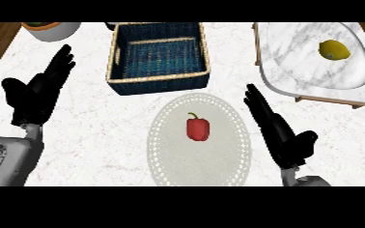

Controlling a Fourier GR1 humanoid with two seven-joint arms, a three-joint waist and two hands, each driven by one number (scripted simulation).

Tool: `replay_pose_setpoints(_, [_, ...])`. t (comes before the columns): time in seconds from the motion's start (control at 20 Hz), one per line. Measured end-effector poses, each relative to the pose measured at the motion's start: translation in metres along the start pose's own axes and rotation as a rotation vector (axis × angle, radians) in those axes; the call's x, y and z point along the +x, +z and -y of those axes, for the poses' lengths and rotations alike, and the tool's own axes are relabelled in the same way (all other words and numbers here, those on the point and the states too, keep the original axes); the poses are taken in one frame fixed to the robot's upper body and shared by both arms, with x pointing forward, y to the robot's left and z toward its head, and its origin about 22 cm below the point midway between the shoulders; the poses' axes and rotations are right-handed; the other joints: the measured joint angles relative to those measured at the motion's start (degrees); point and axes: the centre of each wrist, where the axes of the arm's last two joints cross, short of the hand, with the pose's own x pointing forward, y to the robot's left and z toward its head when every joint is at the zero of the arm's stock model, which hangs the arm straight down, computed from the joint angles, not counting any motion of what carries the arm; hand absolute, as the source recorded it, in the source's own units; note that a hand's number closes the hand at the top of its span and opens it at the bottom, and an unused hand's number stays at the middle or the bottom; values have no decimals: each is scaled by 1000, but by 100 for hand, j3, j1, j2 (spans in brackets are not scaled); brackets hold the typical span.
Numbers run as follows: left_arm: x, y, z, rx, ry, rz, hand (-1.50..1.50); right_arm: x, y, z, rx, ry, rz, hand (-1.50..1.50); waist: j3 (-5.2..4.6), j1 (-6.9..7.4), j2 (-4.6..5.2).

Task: Pick the bell pepper from the placemat and place it in the basket

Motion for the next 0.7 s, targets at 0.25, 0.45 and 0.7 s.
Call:
replay_pose_setpoints(0.25, [-46,20,20,-17,70,-204,0,41,-30,-24,86,-79,205,150,24,250,2])
replay_pose_setpoints(0.45, [-77,42,39,-60,119,-368,0,75,-49,-64,299,-42,417,150,38,492,4])
replay_pose_setpoints(0.7, [-82,50,45,-52,149,-375,0,75,-48,-134,362,95,496,-150,63,432,-63])
